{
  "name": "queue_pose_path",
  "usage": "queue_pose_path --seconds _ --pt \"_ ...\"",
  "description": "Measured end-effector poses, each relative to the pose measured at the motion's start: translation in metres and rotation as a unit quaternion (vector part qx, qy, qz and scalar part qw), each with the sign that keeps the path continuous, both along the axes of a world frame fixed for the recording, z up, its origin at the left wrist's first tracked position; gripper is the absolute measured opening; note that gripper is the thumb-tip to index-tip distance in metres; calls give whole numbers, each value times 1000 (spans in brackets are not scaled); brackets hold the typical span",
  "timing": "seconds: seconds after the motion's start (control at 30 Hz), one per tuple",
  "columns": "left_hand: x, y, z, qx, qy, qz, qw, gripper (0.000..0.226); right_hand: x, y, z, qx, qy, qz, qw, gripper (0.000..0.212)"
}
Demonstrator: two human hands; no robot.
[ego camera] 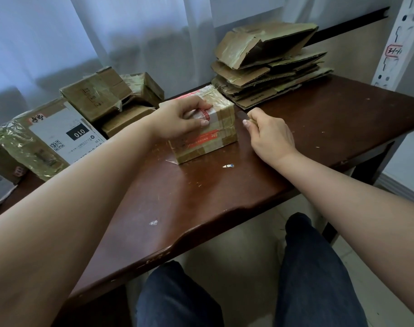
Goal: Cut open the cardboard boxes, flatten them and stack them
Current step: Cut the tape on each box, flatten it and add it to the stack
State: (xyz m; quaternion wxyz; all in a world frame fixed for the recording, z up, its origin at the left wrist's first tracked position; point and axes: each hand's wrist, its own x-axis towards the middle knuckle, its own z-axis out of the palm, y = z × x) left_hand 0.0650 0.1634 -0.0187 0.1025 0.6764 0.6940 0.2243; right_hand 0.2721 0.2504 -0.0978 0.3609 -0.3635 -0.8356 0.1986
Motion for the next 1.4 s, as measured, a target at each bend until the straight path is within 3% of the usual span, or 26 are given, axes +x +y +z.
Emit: queue_pose_path --seconds 0.6,1.23,1.4 --pt "1 1 1 -6 3 8 1000 36 0 -1 1 8 -35 3 999 17" --pt "4 -2 0 -4 6 12 1000 39 5 -12 5 92 -240 -34 966 16" --pt "12 -1 3 -4 3 25 1000 40 14 -9 5 20 -146 -84 985 23"
